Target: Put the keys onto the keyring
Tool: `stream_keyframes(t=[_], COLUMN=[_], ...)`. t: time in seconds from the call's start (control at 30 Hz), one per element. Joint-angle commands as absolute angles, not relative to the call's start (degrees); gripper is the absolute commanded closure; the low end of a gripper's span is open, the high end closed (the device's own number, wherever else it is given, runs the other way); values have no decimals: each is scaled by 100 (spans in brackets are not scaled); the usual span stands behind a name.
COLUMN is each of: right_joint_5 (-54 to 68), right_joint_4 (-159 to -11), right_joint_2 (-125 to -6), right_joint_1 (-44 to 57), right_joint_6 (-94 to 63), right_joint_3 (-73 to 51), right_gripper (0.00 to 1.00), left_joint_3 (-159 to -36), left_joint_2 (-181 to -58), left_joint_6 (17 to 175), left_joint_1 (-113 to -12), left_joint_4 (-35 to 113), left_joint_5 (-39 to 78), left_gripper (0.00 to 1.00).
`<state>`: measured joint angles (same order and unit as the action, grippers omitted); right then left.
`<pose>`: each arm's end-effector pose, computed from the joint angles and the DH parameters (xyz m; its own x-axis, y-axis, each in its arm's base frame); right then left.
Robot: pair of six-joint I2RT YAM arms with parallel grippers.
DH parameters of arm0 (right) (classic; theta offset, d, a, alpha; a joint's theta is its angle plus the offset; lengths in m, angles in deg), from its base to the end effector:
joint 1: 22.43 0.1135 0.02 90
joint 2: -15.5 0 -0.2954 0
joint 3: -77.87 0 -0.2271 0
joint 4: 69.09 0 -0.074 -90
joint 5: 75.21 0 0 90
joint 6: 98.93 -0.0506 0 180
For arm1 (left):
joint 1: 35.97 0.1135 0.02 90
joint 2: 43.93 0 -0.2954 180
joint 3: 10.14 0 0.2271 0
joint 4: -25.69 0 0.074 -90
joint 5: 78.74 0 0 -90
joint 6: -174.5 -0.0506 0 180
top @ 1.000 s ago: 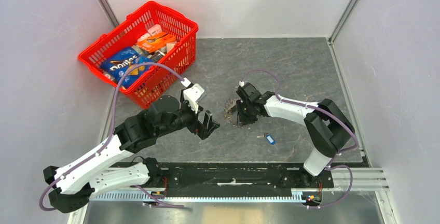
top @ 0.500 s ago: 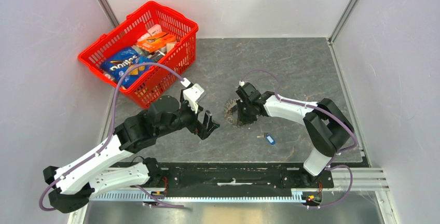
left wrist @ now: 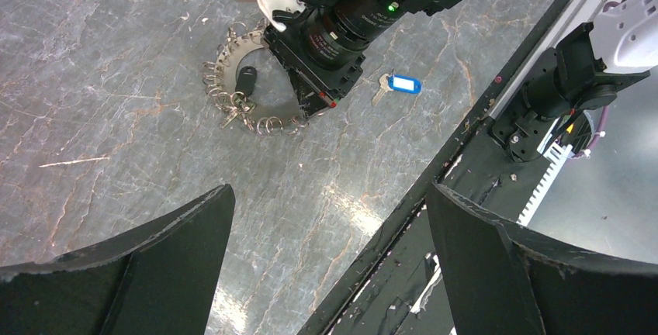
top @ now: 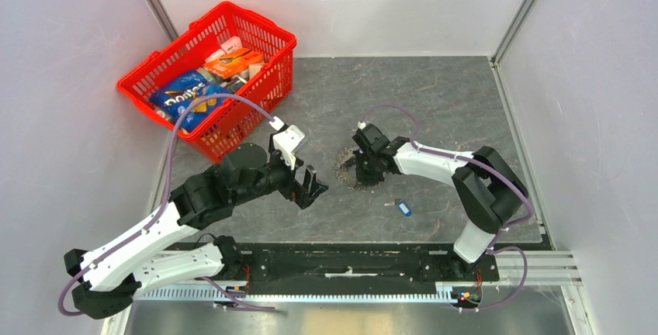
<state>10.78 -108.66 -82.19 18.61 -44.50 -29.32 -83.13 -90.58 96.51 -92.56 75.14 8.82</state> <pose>0.2385 0.2123 0.1984 -0.9477 -0.0557 -0.3141 -0.1554 0.9405 0.3022 0.0763 -0.1118 0.3802 -0.3804 0.1992 -0.9031 0.7497 0.6382 -0.1750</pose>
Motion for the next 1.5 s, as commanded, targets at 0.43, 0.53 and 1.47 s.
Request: stream_keyframes(t=[0.43, 0.53, 1.47], right_joint_5=[1325, 1252, -170], right_joint_4=[-11343, -11476, -12497], right_joint_2=[-6555, -6264, -4841], right_joint_1=[1879, 1874, 1874], right_joint_6=[-4505, -4521, -4147], right_joint_3=[-2504, -2355, -1070], right_gripper=[96, 96, 95], left_joint_3=[-8261, -8227, -7800], left_joint_2=[-8914, -8843, -8662], left_joint_6=[9733, 9734, 10247], left_joint_1=[-9222, -9222, -9222], left_joint_4=[7193, 7090, 5789], left_joint_5=[1099, 1388, 2548], left_gripper=[0, 0, 0])
